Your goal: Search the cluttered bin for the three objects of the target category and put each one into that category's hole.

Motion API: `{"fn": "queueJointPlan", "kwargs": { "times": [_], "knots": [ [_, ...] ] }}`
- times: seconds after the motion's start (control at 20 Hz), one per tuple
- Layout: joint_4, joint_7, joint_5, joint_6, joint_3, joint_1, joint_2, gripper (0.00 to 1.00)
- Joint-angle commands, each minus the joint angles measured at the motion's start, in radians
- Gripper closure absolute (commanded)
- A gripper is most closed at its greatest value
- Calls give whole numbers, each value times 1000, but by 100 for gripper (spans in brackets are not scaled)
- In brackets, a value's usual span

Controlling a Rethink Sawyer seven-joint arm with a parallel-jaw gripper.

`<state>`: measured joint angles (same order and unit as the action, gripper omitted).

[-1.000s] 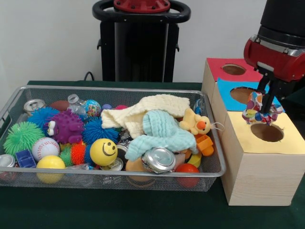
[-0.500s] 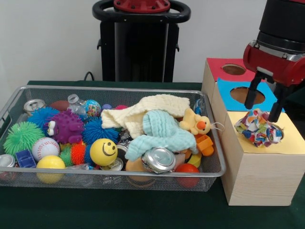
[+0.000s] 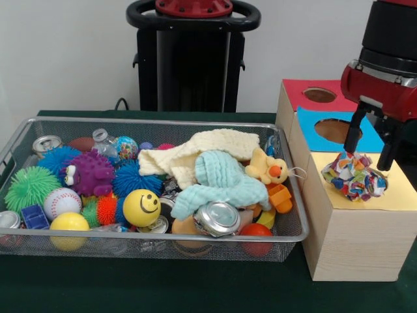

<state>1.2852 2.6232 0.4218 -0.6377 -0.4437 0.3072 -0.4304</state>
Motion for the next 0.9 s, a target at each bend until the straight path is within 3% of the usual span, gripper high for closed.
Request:
{"fn": "queueJointPlan", "kwargs": {
  "times": [0.05,0.2,0.25,0.9],
  "knots": [
    [109,199,52,22,118,-10,45,0],
    [96,194,46,4,105,-8,48,0],
    [94,192,44,-2,102,-7,50,100],
    [100,182,30,0,88,-5,51,100]
  ]
}}
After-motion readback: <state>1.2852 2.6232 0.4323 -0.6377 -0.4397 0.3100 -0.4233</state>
